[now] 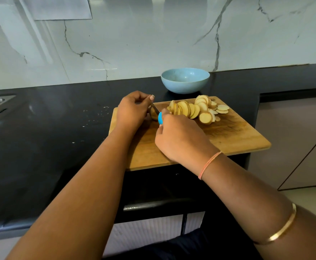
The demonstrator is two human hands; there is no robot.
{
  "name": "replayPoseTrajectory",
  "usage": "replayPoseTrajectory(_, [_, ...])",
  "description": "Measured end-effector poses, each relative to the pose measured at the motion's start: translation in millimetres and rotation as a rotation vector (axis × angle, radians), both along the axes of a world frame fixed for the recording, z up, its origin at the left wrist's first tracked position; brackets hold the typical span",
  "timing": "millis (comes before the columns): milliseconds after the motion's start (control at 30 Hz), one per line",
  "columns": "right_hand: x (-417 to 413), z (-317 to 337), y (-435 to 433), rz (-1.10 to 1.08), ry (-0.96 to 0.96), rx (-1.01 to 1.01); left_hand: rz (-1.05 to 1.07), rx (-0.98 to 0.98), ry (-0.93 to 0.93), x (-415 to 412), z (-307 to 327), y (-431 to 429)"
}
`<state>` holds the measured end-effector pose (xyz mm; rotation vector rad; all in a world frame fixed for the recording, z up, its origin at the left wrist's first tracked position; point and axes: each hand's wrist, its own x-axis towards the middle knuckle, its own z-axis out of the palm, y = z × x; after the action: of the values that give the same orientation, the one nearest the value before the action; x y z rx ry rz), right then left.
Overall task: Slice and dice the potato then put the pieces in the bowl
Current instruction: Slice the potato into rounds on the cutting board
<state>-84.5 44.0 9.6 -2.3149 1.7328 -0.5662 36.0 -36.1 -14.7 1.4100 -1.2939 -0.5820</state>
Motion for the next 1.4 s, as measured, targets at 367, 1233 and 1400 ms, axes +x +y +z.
replayPoseTrajectory(367, [-3, -4, 0, -0.009, 0.057, -0.026, -0.071, 0.433, 0.331, 1, 25, -13])
replayPoseTrajectory(1233, [-1, 0, 1, -0.03, -0.02, 0.116, -0.037, 0.494, 0.211, -9, 25, -15])
replayPoseTrajectory(1400, [0, 1, 1, -0.029, 0.003, 0.133, -0.036, 0.428, 0.147, -8, 21, -14])
